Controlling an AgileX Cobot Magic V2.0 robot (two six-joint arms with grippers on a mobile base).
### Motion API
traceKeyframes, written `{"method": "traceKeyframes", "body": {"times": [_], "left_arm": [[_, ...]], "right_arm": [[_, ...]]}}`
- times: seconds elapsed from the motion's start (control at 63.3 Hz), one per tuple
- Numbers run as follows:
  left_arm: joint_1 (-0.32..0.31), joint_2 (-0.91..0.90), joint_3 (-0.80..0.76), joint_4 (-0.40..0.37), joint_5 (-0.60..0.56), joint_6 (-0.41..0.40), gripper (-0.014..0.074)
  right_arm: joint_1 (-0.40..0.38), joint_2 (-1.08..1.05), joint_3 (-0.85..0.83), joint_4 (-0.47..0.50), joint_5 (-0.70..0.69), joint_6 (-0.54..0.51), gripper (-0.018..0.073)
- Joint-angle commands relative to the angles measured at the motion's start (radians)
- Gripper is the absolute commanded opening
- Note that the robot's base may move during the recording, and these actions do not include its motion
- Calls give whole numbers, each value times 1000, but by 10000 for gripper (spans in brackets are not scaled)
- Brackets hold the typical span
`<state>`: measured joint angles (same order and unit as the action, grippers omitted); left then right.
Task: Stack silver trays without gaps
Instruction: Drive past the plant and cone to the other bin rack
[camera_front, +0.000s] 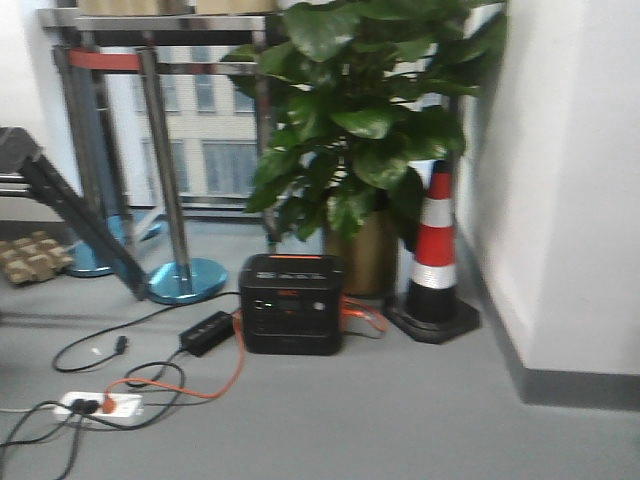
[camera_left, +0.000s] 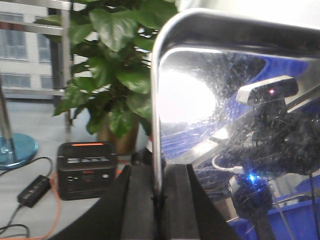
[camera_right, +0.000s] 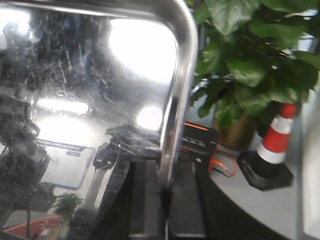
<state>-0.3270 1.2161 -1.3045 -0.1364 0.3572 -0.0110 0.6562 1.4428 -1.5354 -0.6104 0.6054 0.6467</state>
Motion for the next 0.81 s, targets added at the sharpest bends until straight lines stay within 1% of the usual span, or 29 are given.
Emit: {"method": "traceKeyframes", "body": {"times": [0.0,0.79], "left_arm": [[-18,-9,-6,-59,-39,-1,-16],[-18,-9,-6,-59,-39,-1,-16]], "right_arm": [[24,-1,0,17,-375,-21,-57],[24,-1,0,17,-378,-21,-57]]}}
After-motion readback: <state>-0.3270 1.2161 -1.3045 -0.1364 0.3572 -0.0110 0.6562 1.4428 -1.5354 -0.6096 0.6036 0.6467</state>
